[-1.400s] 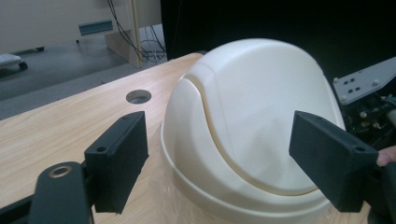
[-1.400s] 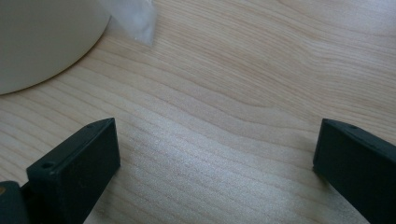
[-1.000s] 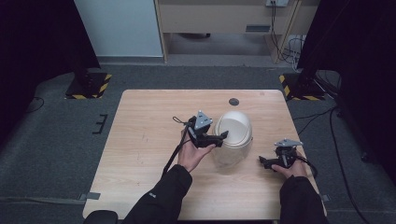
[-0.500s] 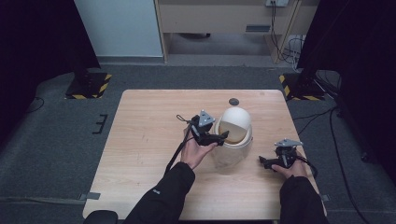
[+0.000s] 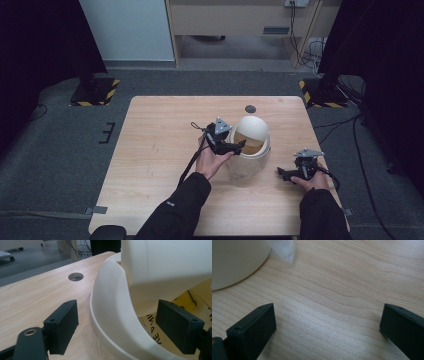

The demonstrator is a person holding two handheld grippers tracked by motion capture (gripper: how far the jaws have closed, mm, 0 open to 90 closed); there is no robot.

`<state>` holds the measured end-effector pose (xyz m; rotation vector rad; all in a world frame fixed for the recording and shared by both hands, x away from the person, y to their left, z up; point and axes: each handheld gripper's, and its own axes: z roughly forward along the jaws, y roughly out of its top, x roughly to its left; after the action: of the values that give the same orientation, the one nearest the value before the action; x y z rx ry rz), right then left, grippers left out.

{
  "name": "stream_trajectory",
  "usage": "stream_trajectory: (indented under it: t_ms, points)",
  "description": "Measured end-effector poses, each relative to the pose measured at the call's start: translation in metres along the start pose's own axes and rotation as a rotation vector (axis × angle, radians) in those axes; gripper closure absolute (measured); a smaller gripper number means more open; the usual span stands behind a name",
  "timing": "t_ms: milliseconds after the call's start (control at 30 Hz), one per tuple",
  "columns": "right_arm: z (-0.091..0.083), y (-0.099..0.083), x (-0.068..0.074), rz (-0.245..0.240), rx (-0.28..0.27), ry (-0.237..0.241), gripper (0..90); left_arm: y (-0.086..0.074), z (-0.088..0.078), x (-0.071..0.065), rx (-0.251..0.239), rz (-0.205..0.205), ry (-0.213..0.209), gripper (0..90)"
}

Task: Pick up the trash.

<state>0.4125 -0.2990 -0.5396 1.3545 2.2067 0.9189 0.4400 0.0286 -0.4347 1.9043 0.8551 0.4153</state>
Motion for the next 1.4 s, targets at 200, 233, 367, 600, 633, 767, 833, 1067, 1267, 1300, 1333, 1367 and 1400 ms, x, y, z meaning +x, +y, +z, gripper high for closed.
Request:
stream_trajectory:
  t_ms: [200, 233, 367, 600, 633, 767, 833, 1067, 1267, 1300, 1333, 1367, 1400]
  points:
    - [0.0, 0.0, 0.0, 0.0, 0.0, -0.001, 0.7, 0.004, -0.015, -0.001, -0.027, 0.018, -0.008, 17.6]
    - [0.0, 0.0, 0.0, 0.0, 0.0, 0.0, 0.7, 0.005, -0.019, -0.001, -0.027, 0.03, -0.007, 17.5]
    - [0.0, 0.0, 0.0, 0.0, 0.0, 0.0, 0.7, 0.005, -0.035, 0.001, -0.041, 0.046, -0.005, 17.1]
    - [0.0, 0.0, 0.0, 0.0, 0.0, -0.001, 0.7, -0.003, -0.064, 0.009, -0.039, 0.047, 0.009, 16.2]
    - [0.0, 0.0, 0.0, 0.0, 0.0, 0.0, 0.7, -0.007, -0.073, 0.013, -0.025, 0.048, 0.014, 16.3]
    - [0.0, 0.0, 0.0, 0.0, 0.0, -0.001, 0.7, -0.018, -0.089, 0.02, -0.024, 0.044, 0.024, 16.3]
    - [0.0, 0.0, 0.0, 0.0, 0.0, 0.0, 0.7, -0.021, -0.094, 0.022, -0.022, 0.046, 0.026, 16.3]
    - [0.0, 0.0, 0.0, 0.0, 0.0, -0.001, 0.7, -0.061, -0.124, 0.037, 0.023, 0.026, 0.046, 16.2]
    - [0.0, 0.0, 0.0, -0.001, 0.0, -0.001, 0.7, -0.088, -0.141, 0.045, 0.018, -0.014, 0.06, 16.2]
    - [0.0, 0.0, 0.0, 0.0, 0.0, -0.001, 0.7, -0.091, -0.144, 0.046, 0.015, -0.019, 0.058, 16.3]
    - [0.0, 0.0, 0.0, -0.001, 0.0, -0.001, 0.7, -0.094, -0.146, 0.046, 0.015, -0.023, 0.057, 16.2]
    - [0.0, 0.0, 0.0, -0.001, 0.0, -0.001, 0.7, -0.096, -0.147, 0.046, 0.015, -0.026, 0.054, 16.3]
    - [0.0, 0.0, 0.0, -0.001, 0.0, -0.001, 0.7, -0.099, -0.149, 0.045, 0.014, -0.029, 0.049, 16.3]
